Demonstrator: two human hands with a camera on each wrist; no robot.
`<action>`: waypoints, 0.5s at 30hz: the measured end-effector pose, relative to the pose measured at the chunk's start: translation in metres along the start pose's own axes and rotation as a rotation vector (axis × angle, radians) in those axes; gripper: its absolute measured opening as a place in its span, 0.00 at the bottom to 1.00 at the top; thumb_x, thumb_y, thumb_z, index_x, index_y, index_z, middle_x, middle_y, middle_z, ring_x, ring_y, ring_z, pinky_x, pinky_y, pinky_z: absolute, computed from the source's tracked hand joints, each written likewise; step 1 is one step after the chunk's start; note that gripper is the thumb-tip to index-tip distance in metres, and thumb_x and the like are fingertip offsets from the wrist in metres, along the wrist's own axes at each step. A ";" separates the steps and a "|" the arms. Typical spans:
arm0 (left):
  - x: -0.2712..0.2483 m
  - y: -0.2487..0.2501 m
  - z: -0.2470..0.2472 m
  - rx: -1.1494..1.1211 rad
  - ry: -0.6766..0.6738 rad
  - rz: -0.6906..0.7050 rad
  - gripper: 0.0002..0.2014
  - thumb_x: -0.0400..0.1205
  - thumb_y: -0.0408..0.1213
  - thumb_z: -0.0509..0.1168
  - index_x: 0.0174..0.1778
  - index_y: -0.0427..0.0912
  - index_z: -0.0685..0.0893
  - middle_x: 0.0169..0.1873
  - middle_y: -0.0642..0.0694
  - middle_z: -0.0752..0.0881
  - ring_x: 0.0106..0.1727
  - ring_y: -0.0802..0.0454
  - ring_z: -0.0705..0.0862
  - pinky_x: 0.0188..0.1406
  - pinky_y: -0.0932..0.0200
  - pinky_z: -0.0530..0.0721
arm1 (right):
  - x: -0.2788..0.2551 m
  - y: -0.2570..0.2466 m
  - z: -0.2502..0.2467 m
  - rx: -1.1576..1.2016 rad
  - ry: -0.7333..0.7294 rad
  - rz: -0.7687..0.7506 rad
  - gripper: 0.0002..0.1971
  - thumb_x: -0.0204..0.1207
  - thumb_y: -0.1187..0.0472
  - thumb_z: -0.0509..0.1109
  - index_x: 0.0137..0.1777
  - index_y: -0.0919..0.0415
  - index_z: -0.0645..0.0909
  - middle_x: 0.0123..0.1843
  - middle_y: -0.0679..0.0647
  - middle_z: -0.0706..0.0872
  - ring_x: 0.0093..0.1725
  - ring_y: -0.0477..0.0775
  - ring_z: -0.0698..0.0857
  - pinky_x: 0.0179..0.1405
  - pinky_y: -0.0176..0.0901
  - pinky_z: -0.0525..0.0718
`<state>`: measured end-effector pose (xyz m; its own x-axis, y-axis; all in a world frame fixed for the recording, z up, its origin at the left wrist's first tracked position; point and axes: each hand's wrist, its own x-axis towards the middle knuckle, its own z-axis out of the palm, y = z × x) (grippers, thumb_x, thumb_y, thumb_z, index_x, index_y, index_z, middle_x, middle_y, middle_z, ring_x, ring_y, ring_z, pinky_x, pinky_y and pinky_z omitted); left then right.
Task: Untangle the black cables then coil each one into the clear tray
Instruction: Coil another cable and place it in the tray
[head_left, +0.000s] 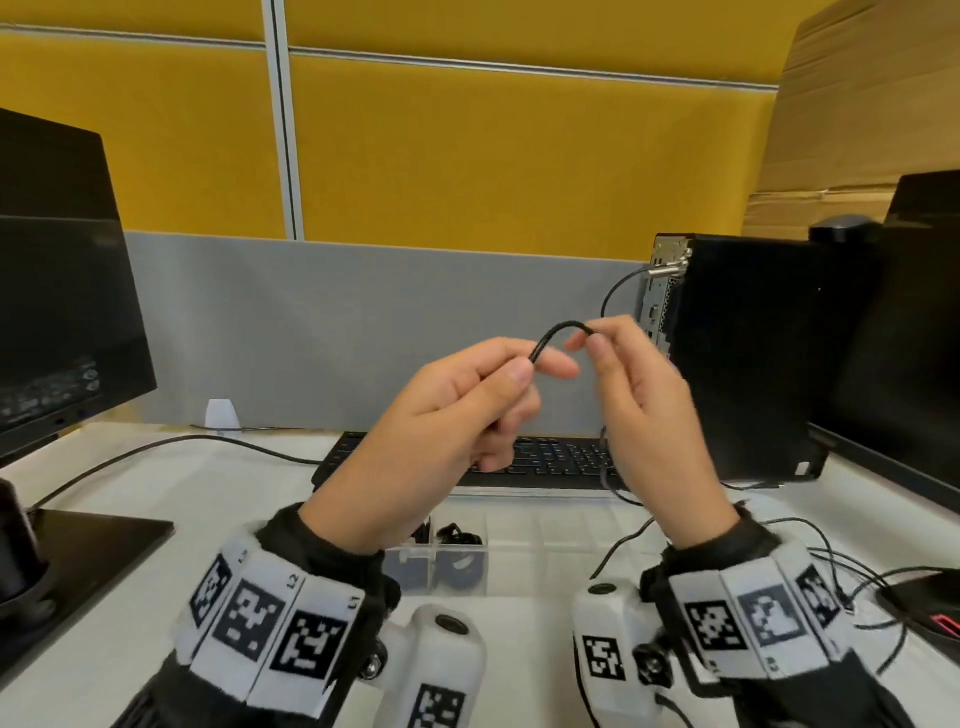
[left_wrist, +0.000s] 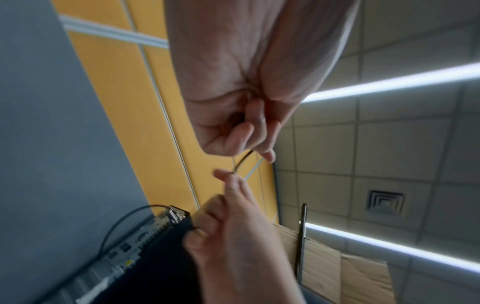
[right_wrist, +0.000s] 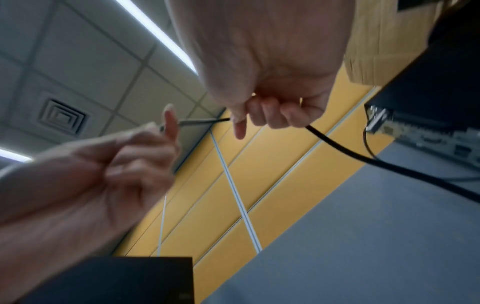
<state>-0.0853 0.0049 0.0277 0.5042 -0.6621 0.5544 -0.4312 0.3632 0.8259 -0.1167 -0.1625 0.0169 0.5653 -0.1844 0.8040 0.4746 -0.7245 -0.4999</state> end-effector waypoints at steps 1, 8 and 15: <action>0.000 0.000 0.001 -0.039 0.001 0.032 0.15 0.82 0.38 0.54 0.56 0.41 0.83 0.28 0.48 0.72 0.24 0.59 0.63 0.25 0.67 0.68 | -0.003 0.001 0.008 0.010 -0.063 0.024 0.10 0.85 0.58 0.55 0.52 0.52 0.78 0.26 0.49 0.72 0.24 0.45 0.67 0.25 0.38 0.66; 0.006 -0.017 -0.017 0.126 0.405 0.243 0.13 0.87 0.35 0.53 0.60 0.36 0.81 0.58 0.45 0.87 0.60 0.53 0.85 0.60 0.59 0.82 | -0.022 -0.019 0.028 0.026 -0.806 0.136 0.12 0.86 0.55 0.52 0.51 0.45 0.77 0.27 0.41 0.75 0.28 0.38 0.72 0.33 0.31 0.70; 0.005 -0.030 -0.035 0.905 0.129 -0.167 0.12 0.87 0.37 0.53 0.44 0.39 0.79 0.40 0.48 0.90 0.42 0.58 0.87 0.43 0.61 0.79 | -0.009 -0.028 -0.005 -0.241 -0.500 -0.046 0.12 0.83 0.52 0.58 0.40 0.47 0.78 0.27 0.46 0.74 0.29 0.43 0.73 0.30 0.35 0.69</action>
<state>-0.0437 0.0134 0.0091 0.6686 -0.5617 0.4872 -0.7374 -0.4165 0.5317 -0.1381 -0.1443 0.0255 0.8268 0.1457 0.5433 0.3715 -0.8667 -0.3329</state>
